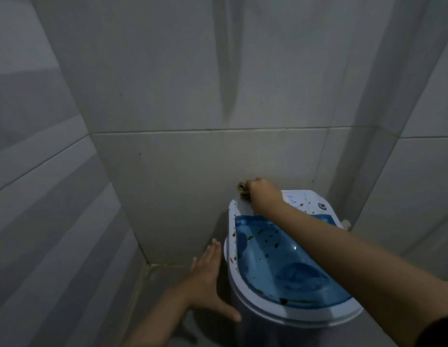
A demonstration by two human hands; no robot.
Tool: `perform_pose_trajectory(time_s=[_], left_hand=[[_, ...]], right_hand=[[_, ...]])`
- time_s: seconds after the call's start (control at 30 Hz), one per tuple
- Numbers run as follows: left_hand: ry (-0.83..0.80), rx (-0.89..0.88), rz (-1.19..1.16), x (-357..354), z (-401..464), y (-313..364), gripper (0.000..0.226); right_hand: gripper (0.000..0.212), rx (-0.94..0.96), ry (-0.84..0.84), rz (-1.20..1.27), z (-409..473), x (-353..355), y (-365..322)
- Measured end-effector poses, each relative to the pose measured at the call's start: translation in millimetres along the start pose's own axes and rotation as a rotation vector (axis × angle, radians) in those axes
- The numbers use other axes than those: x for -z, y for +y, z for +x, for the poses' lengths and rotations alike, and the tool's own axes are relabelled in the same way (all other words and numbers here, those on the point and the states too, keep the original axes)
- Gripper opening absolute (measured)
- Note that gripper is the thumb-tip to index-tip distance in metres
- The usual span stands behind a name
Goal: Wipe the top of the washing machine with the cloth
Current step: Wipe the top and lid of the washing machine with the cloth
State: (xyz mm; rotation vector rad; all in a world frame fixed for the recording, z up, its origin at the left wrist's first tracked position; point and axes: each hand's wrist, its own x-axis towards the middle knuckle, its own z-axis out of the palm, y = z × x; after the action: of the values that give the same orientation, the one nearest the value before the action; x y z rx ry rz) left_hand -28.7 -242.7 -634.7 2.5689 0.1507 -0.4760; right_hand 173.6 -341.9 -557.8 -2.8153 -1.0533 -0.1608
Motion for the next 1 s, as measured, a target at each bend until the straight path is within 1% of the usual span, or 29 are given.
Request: perform_pose_trajectory(time_s=[0.07, 0.17, 0.3, 0.47, 0.6, 0.8, 1.0], left_hand=[[0.04, -0.047, -0.037, -9, 7, -3, 0.151], [0.114, -0.089, -0.072, -19, 14, -5, 0.149], [0.15, -0.071, -0.062, -19, 15, 2, 0.148], [0.223, -0.054, -0.055, -24, 18, 3, 0.151], [0.308, -0.106, -0.086, -25, 19, 1, 0.145], [0.311, -0.139, -0.126, -29, 18, 1, 0.141], [0.279, -0.095, -0.149, -28, 13, 1, 0.154]], right_hand=[[0.025, 0.016, -0.012, -0.045, 1, -8, -8], [0.028, 0.086, -0.038, -0.037, -4, -16, -17], [0.04, 0.229, -0.074, -0.023, -23, -25, -24], [0.045, 0.308, -0.105, 0.056, -55, -26, -33], [0.049, 0.348, -0.15, 0.089, -78, -17, -37], [0.05, 0.375, -0.13, 0.248, -118, -13, -38], [0.049, 0.413, -0.11, 0.342, -148, -17, -29]])
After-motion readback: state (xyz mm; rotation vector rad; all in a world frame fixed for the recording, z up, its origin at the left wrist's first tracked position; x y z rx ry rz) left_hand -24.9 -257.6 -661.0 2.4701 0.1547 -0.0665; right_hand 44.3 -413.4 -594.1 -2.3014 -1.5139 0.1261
